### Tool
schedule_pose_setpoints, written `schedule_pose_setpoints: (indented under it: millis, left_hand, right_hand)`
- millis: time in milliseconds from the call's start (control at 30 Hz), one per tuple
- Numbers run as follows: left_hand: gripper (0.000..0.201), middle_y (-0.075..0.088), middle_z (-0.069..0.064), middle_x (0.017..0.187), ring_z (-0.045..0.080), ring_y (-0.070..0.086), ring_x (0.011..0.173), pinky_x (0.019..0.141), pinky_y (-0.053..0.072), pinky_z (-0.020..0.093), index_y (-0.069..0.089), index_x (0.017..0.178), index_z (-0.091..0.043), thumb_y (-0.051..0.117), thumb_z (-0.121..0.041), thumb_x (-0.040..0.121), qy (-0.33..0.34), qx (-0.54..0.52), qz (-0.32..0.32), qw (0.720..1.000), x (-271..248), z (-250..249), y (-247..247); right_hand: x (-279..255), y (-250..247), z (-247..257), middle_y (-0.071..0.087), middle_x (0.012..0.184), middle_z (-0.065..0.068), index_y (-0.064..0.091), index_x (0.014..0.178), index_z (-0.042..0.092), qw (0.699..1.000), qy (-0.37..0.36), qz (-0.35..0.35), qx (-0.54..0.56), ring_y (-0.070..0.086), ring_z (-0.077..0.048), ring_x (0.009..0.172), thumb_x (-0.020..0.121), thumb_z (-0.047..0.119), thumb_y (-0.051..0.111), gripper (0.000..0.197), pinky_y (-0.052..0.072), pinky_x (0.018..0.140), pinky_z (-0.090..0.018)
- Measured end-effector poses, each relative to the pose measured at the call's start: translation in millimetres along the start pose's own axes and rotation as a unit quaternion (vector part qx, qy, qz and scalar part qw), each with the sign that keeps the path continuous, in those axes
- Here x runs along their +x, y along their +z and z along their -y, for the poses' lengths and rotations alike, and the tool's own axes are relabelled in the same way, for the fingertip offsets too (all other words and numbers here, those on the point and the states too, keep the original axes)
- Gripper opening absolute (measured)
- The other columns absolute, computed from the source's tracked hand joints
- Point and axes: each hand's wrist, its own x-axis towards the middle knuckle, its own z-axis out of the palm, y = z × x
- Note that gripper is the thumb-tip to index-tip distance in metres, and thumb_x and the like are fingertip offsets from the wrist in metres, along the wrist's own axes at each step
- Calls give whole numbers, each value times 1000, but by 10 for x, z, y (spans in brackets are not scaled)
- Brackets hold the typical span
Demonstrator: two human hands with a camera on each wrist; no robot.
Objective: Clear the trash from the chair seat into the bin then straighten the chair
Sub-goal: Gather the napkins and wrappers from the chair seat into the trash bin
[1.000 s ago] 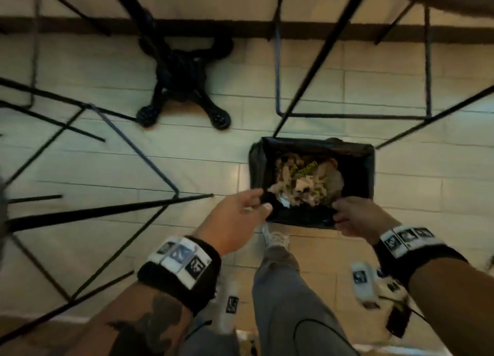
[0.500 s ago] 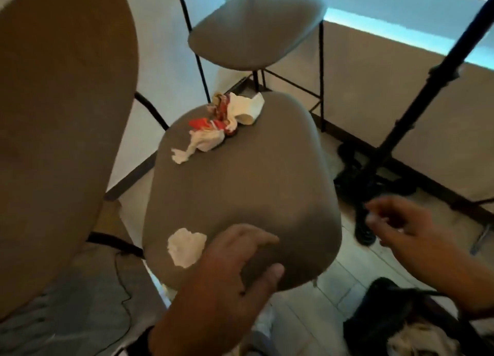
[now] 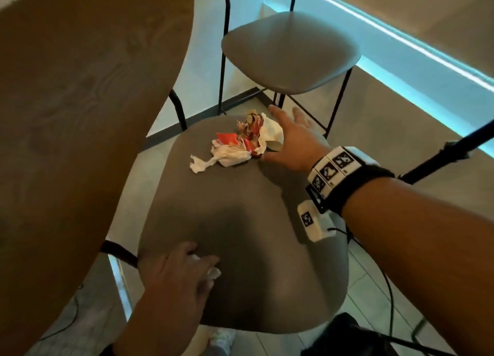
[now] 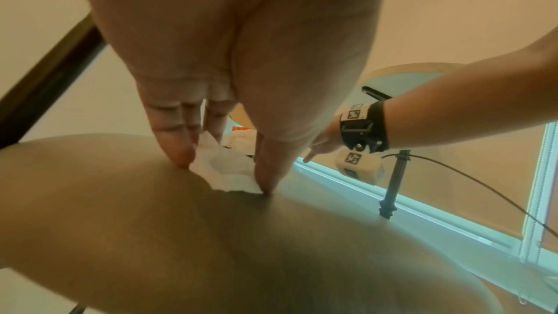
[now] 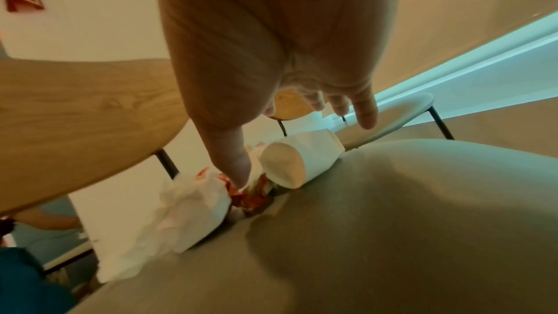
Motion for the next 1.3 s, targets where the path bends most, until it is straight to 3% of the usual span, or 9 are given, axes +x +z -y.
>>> schedule_pose_setpoints:
  millis: [100,233,367,600,733,867,1033,1133,1300]
  left_hand:
    - [29,71,-5,96,12,66,80,76,44,18,79,85,-32,92,-11,69,39,-87,-54,994,18,173,133]
    - [16,64,-13,94,0,56,84,77,37,9,72,91,-30,70,-14,94,32,-157,-75,984,46,241,169]
    - [8,65,-11,95,1,62,90,81,52,22,70,95,-26,68,-18,95,40,-209,-118,970,49,136,6]
    - [12,63,-16,90,-11,60,86,74,45,1,64,93,-31,69,-21,95,69,-241,-139,958,93,-191,-230]
    - [11,67,-15,90,-6,65,84,68,50,8,63,95,-37,69,-28,95,107,-259,-125,952,118,-592,-249]
    - [13,64,-15,82,-16,63,79,61,47,3,58,89,-36,69,-31,94,174,-287,-80,939,130,-1263,-91]
    - [12,66,-15,77,-5,64,77,64,48,7,58,90,-33,67,-40,95,263,-262,22,928,121,-2244,716]
    - [18,62,-10,73,-4,61,69,60,45,8,61,87,-17,73,-29,93,296,-228,121,920,63,-2812,1491]
    - [17,66,-6,81,15,64,80,69,52,27,65,85,-20,75,-32,90,280,-125,277,911,-41,-3431,2875]
  right_hand:
    - [90,89,-4,19,168,-13,17,159,46,1000,11,11,-19,27,-45,152,77,50,80,104,35,116,-60]
    - [86,159,-83,43,147,-7,44,144,36,999,-1,-39,-24,51,-33,132,85,31,76,67,49,101,-44]
    - [-69,157,-215,50,134,-3,62,126,25,998,5,-64,-7,47,-14,108,86,30,77,43,42,87,-29]
    - [-894,53,-427,60,102,1,63,103,20,994,6,-64,90,59,-16,89,87,39,74,27,46,70,-23]
    - [-1722,-106,-669,57,86,11,61,96,23,980,60,-87,166,55,0,73,85,30,75,19,40,60,-17]
    - [-2665,-42,-1257,57,90,13,56,100,31,952,154,-102,246,56,-3,76,90,29,71,18,38,59,-21]
    - [-4013,559,-2288,60,82,0,57,88,29,871,310,-154,349,59,-17,71,95,24,61,8,50,61,-29]
    - [-4691,1144,-2835,64,88,-7,63,93,22,783,426,-179,417,61,-24,75,86,31,56,13,51,68,-42]
    - [-5378,2074,-3535,66,100,-17,62,113,11,644,551,-162,506,63,-28,73,93,28,56,27,52,61,-35]
